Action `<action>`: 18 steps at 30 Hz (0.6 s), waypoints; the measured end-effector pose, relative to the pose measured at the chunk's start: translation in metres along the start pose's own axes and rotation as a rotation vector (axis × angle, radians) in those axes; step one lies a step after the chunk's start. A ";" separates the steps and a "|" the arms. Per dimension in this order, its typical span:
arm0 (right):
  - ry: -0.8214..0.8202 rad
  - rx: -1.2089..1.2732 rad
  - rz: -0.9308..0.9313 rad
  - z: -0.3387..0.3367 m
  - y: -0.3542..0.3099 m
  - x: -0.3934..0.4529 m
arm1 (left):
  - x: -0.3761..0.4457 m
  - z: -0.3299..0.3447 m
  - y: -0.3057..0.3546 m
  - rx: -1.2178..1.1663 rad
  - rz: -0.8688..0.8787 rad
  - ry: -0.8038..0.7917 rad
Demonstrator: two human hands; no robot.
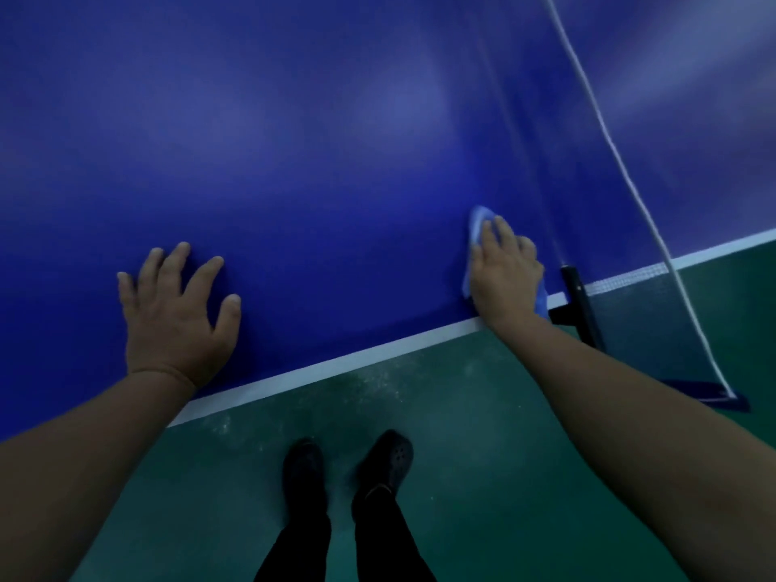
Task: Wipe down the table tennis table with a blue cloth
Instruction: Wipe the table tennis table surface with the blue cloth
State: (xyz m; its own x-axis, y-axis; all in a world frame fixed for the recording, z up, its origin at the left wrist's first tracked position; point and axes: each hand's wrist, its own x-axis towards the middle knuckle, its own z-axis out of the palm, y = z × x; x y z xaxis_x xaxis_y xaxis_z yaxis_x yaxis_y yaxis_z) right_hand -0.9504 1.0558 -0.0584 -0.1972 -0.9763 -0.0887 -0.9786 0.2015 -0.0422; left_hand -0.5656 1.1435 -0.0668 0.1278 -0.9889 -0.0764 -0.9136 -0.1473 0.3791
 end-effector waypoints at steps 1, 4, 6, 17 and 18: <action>0.011 0.007 0.070 -0.002 0.015 -0.002 | -0.003 -0.001 0.004 -0.001 0.010 0.000; 0.000 0.044 0.198 -0.004 0.052 -0.017 | -0.021 0.003 0.032 -0.027 0.064 -0.020; -0.038 0.094 0.221 -0.005 0.074 -0.032 | -0.037 0.012 0.060 -0.065 0.115 -0.058; 0.024 0.314 0.020 -0.028 0.173 -0.198 | -0.153 0.072 0.222 -0.273 0.361 -0.207; 0.047 0.320 -0.025 -0.031 0.189 -0.211 | -0.163 0.076 0.239 -0.296 0.381 -0.209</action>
State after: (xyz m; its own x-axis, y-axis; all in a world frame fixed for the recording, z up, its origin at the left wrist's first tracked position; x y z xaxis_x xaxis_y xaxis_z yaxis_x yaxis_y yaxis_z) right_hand -1.0956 1.2971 -0.0163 -0.1830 -0.9824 -0.0379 -0.9163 0.1844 -0.3554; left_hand -0.8339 1.2714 -0.0336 -0.2994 -0.9527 -0.0529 -0.7281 0.1923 0.6579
